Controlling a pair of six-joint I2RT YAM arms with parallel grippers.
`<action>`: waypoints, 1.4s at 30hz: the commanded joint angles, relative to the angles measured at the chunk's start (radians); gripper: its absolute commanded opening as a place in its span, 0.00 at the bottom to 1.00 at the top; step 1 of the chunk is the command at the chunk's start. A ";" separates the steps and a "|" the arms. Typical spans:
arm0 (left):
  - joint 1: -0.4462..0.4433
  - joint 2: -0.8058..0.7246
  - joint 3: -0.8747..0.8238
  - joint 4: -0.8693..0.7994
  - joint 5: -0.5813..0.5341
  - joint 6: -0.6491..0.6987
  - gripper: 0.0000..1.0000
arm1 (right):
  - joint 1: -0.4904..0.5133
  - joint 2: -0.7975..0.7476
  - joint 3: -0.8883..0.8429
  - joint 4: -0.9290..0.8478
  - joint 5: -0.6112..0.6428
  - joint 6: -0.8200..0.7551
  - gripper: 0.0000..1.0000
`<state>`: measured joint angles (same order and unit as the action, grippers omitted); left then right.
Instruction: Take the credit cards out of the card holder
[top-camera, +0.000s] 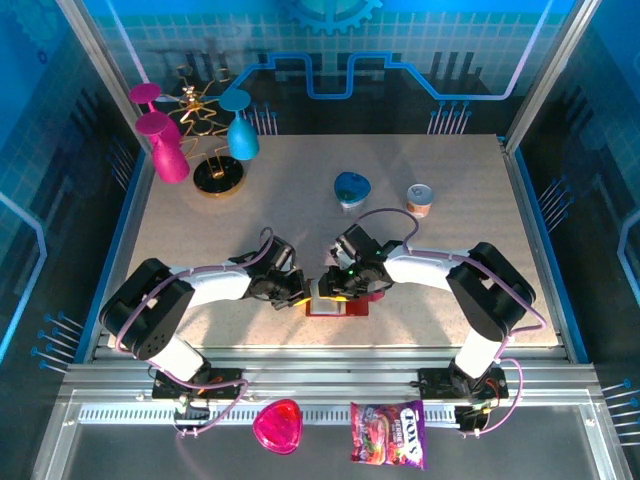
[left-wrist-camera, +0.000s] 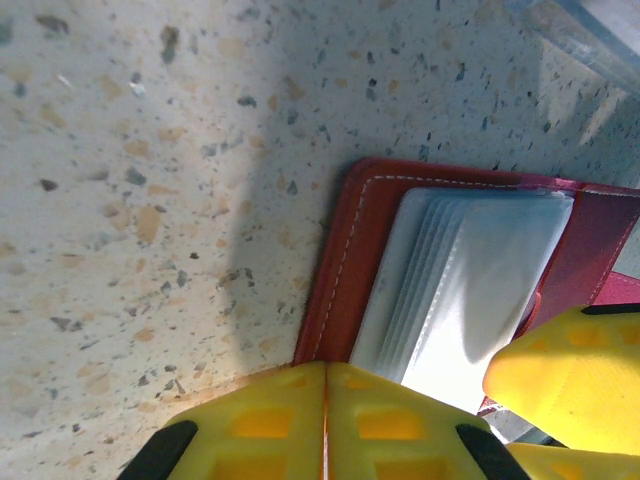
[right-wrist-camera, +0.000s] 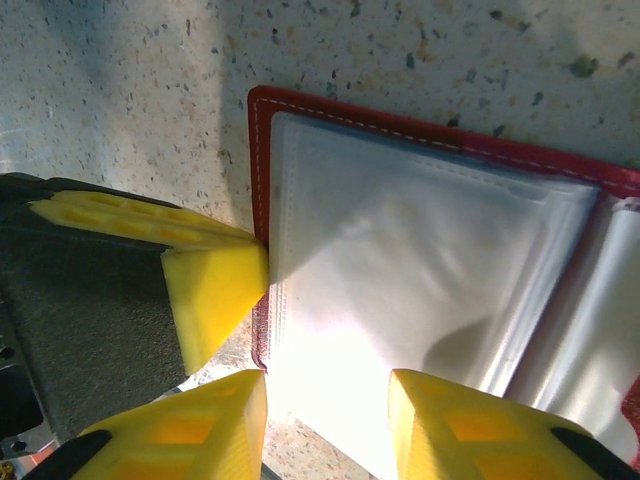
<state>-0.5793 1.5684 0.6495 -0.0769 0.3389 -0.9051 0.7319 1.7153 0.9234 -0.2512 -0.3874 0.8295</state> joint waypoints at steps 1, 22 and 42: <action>-0.007 0.012 0.005 -0.052 0.000 0.033 0.08 | -0.002 -0.005 -0.013 -0.026 0.021 -0.009 0.37; -0.007 -0.016 0.045 -0.098 -0.005 0.041 0.08 | -0.058 -0.062 -0.139 0.105 -0.050 0.006 0.38; -0.039 -0.034 0.066 0.044 0.090 -0.058 0.25 | -0.103 -0.076 -0.245 0.278 -0.133 0.061 0.35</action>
<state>-0.6094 1.5036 0.7177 -0.0963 0.3840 -0.9287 0.6445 1.6535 0.7006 0.0139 -0.5041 0.8722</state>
